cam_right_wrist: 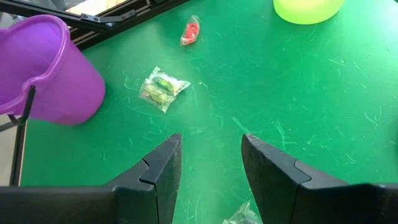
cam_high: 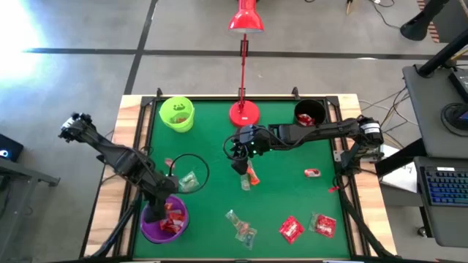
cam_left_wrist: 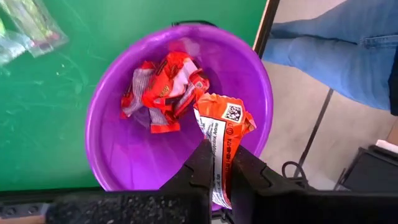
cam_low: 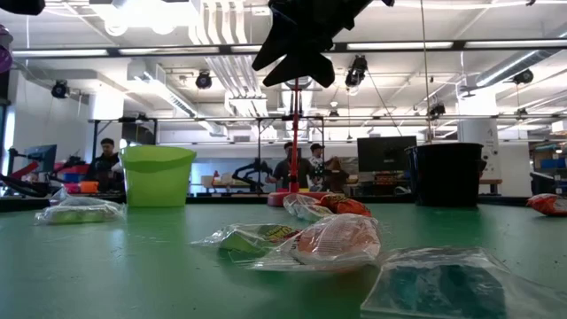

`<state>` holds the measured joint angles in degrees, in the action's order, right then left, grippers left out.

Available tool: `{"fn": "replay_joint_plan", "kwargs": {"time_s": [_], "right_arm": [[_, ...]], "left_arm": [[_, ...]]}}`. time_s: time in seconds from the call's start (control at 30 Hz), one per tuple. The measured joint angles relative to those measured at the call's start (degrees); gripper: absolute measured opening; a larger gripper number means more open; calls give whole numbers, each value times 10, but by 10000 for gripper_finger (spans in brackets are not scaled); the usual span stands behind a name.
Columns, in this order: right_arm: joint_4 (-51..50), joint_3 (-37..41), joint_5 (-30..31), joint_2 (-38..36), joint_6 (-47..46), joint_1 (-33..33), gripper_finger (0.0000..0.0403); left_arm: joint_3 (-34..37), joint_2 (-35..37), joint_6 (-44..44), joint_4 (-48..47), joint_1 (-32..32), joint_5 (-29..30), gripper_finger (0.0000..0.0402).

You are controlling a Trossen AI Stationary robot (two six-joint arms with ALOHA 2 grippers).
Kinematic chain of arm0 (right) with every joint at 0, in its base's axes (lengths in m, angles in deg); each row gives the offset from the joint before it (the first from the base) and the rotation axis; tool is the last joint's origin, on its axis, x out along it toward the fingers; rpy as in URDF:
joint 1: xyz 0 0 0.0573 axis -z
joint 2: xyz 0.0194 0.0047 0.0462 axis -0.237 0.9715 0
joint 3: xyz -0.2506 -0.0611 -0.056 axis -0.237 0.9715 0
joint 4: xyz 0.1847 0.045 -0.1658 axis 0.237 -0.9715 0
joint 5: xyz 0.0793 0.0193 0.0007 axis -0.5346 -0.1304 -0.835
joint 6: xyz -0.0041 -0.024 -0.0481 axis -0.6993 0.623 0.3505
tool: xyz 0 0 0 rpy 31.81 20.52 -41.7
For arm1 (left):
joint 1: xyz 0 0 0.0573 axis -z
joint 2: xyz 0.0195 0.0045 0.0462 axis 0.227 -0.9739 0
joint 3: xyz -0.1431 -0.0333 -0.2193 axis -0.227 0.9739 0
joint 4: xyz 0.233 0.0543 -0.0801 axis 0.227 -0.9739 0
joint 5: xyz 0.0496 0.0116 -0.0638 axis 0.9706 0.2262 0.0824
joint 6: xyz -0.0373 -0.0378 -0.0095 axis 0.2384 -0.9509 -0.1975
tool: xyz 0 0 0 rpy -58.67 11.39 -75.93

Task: Sort candy
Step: Put the orange candy into the violet bucket, then put the transparent candy into the green bucket

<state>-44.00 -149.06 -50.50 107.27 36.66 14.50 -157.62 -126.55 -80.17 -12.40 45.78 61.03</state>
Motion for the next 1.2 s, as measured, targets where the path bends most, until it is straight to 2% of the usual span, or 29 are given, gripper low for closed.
{"fn": "replay_joint_plan", "kwargs": {"time_s": [0.53,0.8,0.97,1.2], "right_arm": [[-28,0,-4,0,-5,0,160],[-144,0,-6,-14,-30,-2,160],[-232,0,-5,-21,-50,-2,160],[-297,10,-3,-20,-91,-2,160]], "left_arm": [[5,-49,36,-1,3,8,104],[-15,-42,59,-7,0,144,111],[-24,-41,63,-55,-7,230,111],[-24,-39,63,-121,-23,309,111]]}}
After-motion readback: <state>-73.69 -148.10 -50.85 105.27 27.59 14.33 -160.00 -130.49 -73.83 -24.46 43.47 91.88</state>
